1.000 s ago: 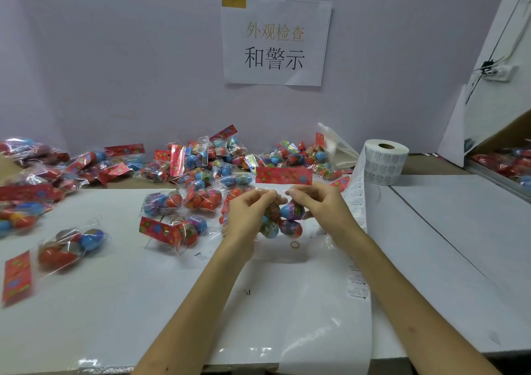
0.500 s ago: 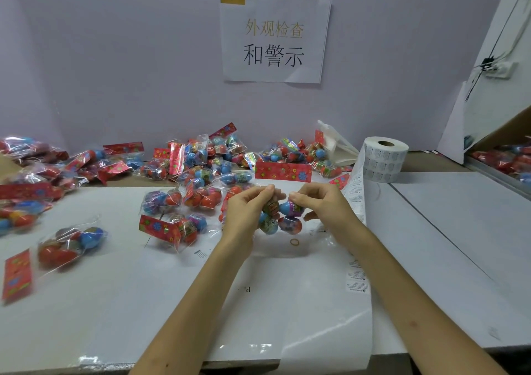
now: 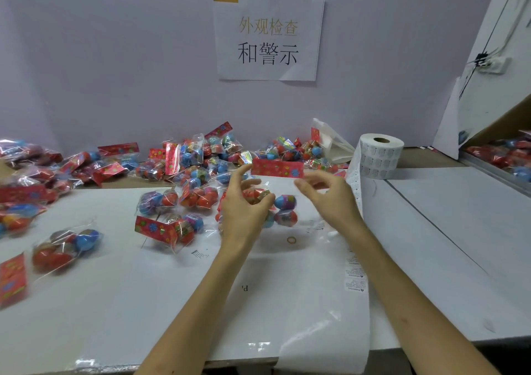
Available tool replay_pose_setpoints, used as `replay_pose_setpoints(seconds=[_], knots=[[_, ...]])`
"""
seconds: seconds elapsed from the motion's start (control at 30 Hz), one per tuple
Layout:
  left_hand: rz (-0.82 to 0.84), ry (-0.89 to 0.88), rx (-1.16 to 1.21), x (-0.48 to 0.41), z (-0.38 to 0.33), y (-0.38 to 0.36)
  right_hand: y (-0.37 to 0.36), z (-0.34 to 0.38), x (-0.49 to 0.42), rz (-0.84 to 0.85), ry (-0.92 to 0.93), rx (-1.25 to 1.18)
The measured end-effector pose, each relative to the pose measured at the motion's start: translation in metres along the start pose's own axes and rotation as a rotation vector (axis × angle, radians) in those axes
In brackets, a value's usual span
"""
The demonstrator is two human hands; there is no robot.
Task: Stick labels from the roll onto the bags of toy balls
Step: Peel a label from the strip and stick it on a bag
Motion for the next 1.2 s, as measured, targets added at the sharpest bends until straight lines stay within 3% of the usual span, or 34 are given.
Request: replay_pose_setpoints(seconds=[0.1,0.17,0.4,0.53,0.63,0.87,0.93,1.0,1.1,1.2], knots=[[-0.113,-0.046,-0.144,0.0,-0.001,0.002,0.024,-0.006,-0.005,-0.311,0.017,0.254],[-0.153,-0.086,-0.223,0.001,-0.002,0.001,0.038,-0.015,-0.006,-0.385,-0.095,0.323],[-0.262,-0.267,-0.582,0.004,0.0,-0.001,0.029,-0.026,-0.007,-0.214,-0.504,-0.376],[-0.133,-0.479,-0.37,0.008,-0.006,-0.005,0.015,-0.021,-0.003,0.087,-0.56,-0.385],[0.056,-0.494,-0.252,0.013,-0.005,-0.011,0.012,-0.019,-0.002,0.118,-0.529,-0.472],[0.232,-0.27,-0.243,0.011,0.003,-0.017,0.025,-0.008,-0.006,-0.004,-0.472,-1.033],[0.255,-0.155,-0.192,0.008,0.002,-0.016,0.028,-0.006,-0.005,-0.049,-0.466,-1.064],[0.321,0.067,-0.064,0.007,-0.001,-0.016,0.03,-0.006,-0.004,-0.081,-0.47,-1.043],[0.564,0.429,0.265,0.008,0.002,-0.015,0.032,-0.007,-0.004,-0.123,-0.449,-1.034],[0.856,0.474,0.24,0.013,0.001,-0.014,0.032,-0.006,-0.006,-0.131,-0.408,-1.025]])
Point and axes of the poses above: each hand's wrist, its own x-axis away from the middle knuckle, its own y-axis out of the back of the hand, z = x × y, the point moved 2 cm from there along -x, towards the middle knuckle, and after that the axes turned 11 degrees about y, right-handed, at the moved point
